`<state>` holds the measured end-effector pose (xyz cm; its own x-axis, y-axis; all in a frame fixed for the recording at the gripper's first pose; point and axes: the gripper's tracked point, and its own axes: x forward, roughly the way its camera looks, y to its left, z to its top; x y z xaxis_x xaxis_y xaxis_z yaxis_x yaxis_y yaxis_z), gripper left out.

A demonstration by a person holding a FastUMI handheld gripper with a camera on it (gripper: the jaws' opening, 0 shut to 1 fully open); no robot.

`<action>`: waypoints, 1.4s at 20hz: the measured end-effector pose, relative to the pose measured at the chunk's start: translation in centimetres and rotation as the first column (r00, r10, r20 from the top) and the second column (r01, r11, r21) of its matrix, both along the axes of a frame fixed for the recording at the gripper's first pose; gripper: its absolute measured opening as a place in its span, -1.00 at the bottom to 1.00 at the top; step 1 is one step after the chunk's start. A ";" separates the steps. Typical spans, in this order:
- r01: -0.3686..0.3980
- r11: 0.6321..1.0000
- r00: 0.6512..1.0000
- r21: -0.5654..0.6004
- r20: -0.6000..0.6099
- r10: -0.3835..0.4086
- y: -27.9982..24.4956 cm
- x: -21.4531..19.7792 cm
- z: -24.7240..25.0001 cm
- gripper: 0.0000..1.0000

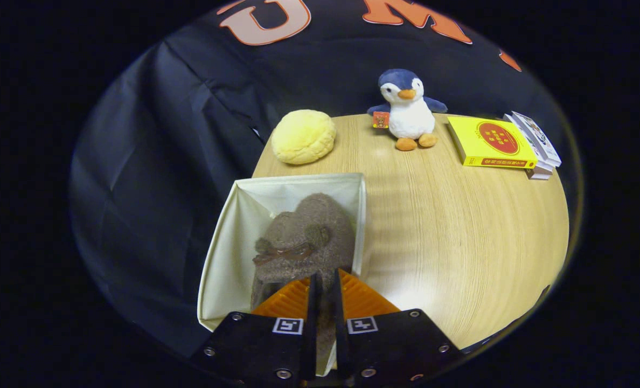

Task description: Open the storage box then place both shoes into the box .Put the left shoe in first, then the right shoe, with the right side of both shoes facing outward in a uniform manner.

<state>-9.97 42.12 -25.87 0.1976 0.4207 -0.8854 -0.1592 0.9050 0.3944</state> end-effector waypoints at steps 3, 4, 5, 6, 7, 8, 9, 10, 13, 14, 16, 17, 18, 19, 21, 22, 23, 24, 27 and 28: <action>-0.008 0.997 1.000 0.077 0.022 0.006 0.0 0.0 2.2 -0.50; -0.007 0.995 0.999 0.102 0.037 0.003 -0.4 0.2 3.1 -0.43; -0.008 0.992 0.999 0.125 0.053 0.001 -1.0 0.5 4.0 -0.37; -0.008 0.989 0.997 0.145 0.074 -0.002 -1.7 0.8 4.9 -0.31; -0.009 0.987 0.995 0.161 0.104 -0.008 -2.7 1.4 5.8 -0.27; -0.010 0.985 0.991 0.170 0.136 -0.014 -3.8 1.8 6.6 -0.16; -0.012 0.984 0.985 0.176 0.173 -0.019 -5.1 2.4 7.4 -0.06; -0.013 0.984 0.978 0.178 0.209 -0.025 -6.4 3.0 8.1 0.09; -0.011 0.984 0.945 0.178 0.324 -0.048 -11.2 4.6 10.2 0.26; -0.011 0.984 0.932 0.176 0.359 -0.054 -13.0 5.0 10.8 0.34; -0.020 0.986 0.914 0.168 0.403 -0.050 -16.1 5.1 11.5 0.46; -0.014 0.987 0.901 0.161 0.429 -0.058 -17.8 5.4 11.9 0.52; -0.006 0.988 0.887 0.154 0.458 -0.066 -19.4 5.8 12.4 0.63; 0.008 0.989 0.871 0.148 0.485 -0.080 -21.1 6.2 12.9 0.67; 0.041 0.989 0.835 0.143 0.539 -0.112 -24.3 7.0 13.8 0.77; 0.053 0.989 0.815 0.141 0.566 -0.124 -25.7 7.3 14.5 0.80; 0.069 0.988 0.793 0.139 0.593 -0.139 -27.1 7.6 15.1 0.81; 0.081 0.988 0.771 0.131 0.619 -0.146 -28.4 7.8 15.6 0.85; 0.120 0.985 0.720 0.121 0.673 -0.170 -32.2 8.1 16.6 0.89; 0.131 0.984 0.713 0.122 0.678 -0.179 -33.1 8.0 16.7 0.89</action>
